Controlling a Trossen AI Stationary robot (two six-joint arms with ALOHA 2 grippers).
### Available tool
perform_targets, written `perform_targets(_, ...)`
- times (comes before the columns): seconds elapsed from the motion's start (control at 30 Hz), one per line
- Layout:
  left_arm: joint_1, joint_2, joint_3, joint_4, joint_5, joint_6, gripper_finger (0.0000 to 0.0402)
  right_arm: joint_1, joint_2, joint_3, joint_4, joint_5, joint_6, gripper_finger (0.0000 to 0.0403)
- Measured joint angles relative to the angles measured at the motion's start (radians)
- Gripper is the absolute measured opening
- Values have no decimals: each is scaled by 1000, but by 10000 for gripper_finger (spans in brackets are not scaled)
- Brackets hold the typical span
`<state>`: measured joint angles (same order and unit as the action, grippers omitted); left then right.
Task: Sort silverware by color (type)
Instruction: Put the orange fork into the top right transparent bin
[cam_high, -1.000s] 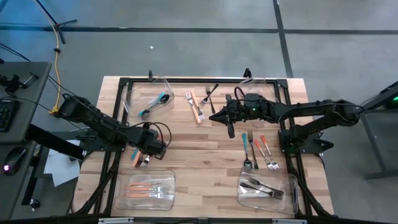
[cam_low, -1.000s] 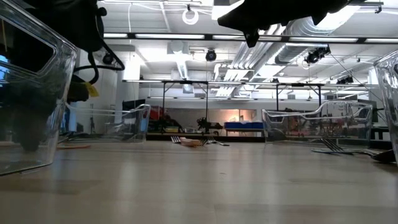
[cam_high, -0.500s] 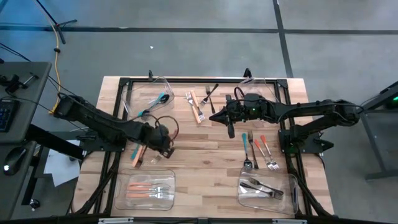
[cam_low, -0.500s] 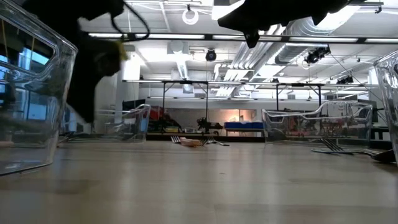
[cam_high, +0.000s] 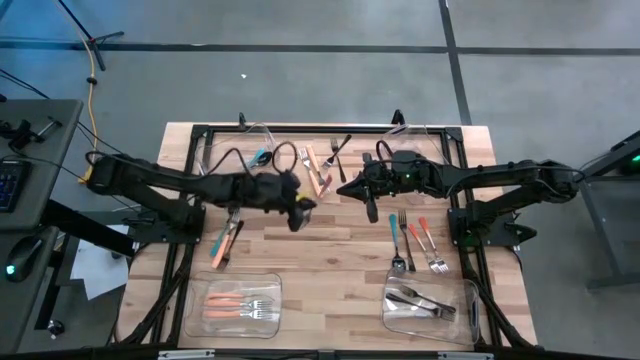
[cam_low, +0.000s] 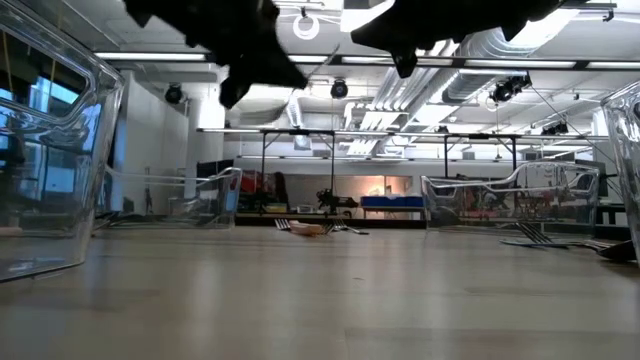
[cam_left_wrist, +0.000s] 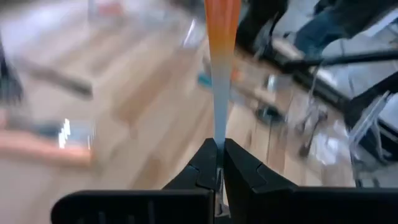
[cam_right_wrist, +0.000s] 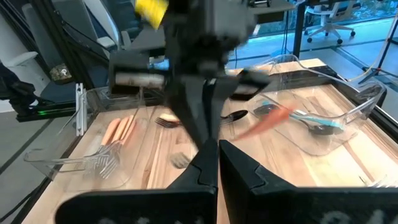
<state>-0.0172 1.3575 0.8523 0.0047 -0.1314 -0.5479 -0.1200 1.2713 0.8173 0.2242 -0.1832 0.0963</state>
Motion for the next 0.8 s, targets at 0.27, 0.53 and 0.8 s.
perform_targets(0.27, 46, -6, 149, 18, 0, 233, 1, 1, 0, 0, 33, -52, 35, 0)
perform_targets(0.53, 35, -109, 88, 126, -111, 287, 1, 3, 0, 0, 81, -56, 35, 0)
perform_targets(0.8, 35, -231, -158, 389, -71, 188, 1, 3, 0, 0, 95, -56, 35, 0)
